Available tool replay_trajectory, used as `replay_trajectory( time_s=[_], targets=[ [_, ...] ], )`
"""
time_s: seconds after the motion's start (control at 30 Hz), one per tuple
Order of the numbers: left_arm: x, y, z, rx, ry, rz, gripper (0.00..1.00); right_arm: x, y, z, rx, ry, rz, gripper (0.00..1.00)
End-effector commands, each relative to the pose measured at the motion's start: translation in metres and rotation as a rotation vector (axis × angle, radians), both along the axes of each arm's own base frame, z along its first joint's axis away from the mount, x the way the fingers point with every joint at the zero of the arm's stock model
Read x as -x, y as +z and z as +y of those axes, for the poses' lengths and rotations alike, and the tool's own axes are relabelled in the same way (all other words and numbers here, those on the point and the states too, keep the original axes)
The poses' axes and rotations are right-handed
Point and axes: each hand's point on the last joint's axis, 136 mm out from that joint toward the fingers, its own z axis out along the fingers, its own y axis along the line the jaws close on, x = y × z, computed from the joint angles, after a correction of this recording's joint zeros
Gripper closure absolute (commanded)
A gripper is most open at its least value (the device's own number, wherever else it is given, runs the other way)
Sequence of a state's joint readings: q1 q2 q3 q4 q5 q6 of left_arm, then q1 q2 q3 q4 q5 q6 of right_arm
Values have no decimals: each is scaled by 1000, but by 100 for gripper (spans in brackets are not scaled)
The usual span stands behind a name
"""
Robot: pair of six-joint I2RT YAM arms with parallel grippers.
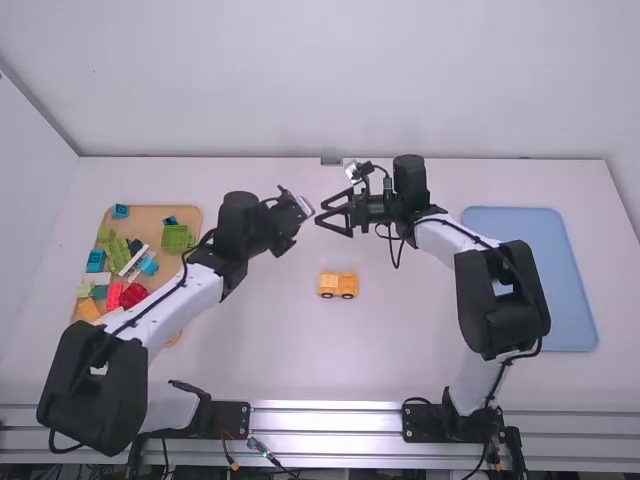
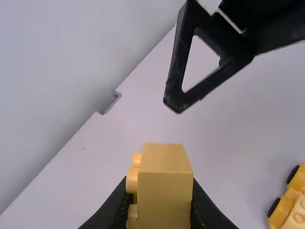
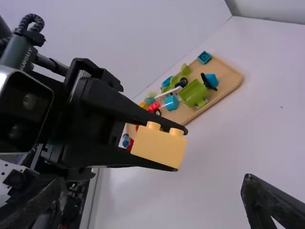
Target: Assemble lego blocks to make yellow taxi
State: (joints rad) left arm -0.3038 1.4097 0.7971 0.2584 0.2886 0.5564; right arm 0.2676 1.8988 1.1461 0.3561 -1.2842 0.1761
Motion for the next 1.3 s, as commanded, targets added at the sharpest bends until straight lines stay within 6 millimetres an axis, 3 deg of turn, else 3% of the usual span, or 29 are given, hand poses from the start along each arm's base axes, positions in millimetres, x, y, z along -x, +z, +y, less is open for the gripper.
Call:
replay_trajectory(
  time_s=[0.0, 0.43, 0.77, 1.1, 1.27],
  targets=[
    [7, 4, -8, 3, -36, -16, 98, 2, 4, 4, -14, 29, -8, 6],
    [13, 1, -18, 0, -61, -5, 98, 10, -2, 26, 14, 39, -31, 14],
    [15, -1, -18, -2, -66, 7, 98, 2, -6, 25, 40, -10, -15, 34],
    [17, 6, -31, -6, -96, -38, 98, 3, -7, 25, 42, -10, -6, 36],
    [11, 9, -25, -14, -59, -58, 98, 4, -8, 25, 46, -8, 6, 45]
  ],
)
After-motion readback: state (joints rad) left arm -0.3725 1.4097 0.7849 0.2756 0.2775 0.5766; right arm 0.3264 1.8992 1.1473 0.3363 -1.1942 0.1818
